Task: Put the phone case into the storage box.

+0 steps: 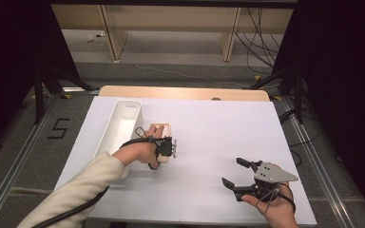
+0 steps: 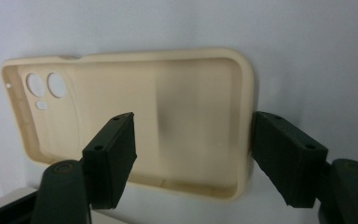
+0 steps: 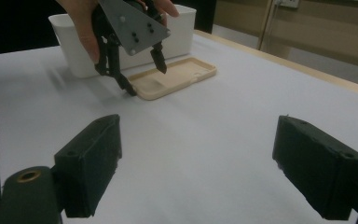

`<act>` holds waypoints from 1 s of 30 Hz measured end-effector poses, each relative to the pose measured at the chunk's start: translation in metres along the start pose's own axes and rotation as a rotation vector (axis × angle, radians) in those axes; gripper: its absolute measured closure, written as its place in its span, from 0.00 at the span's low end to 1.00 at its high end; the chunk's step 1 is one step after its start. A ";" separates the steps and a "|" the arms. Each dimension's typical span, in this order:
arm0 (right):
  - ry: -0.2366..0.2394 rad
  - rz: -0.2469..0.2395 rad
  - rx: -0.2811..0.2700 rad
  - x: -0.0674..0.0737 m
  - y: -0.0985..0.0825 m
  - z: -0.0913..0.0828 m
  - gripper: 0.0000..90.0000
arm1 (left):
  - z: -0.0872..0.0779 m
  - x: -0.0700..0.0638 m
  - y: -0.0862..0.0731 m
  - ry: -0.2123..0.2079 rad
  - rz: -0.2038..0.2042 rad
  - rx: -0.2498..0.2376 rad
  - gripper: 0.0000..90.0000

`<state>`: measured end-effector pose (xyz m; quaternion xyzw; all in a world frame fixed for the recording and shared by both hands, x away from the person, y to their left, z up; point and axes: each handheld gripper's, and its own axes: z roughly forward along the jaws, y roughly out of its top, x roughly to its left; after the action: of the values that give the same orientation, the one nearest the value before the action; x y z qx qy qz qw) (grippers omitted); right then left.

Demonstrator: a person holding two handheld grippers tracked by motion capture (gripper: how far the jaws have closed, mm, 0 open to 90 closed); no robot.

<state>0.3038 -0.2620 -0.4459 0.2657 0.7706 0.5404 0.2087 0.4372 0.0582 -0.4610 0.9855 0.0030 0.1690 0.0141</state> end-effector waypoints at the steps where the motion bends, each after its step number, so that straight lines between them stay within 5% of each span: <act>1: 0.000 0.001 0.000 0.000 0.000 0.000 0.19 | 0.000 0.000 0.000 -0.002 0.001 -0.002 0.34; 30: 0.022 0.004 0.010 0.003 -0.002 0.003 0.19 | -0.003 -0.006 -0.001 -0.097 0.055 -0.004 0.81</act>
<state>0.3035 -0.2585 -0.4487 0.2626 0.7750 0.5397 0.1978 0.4306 0.0591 -0.4603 0.9922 -0.0250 0.1212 0.0115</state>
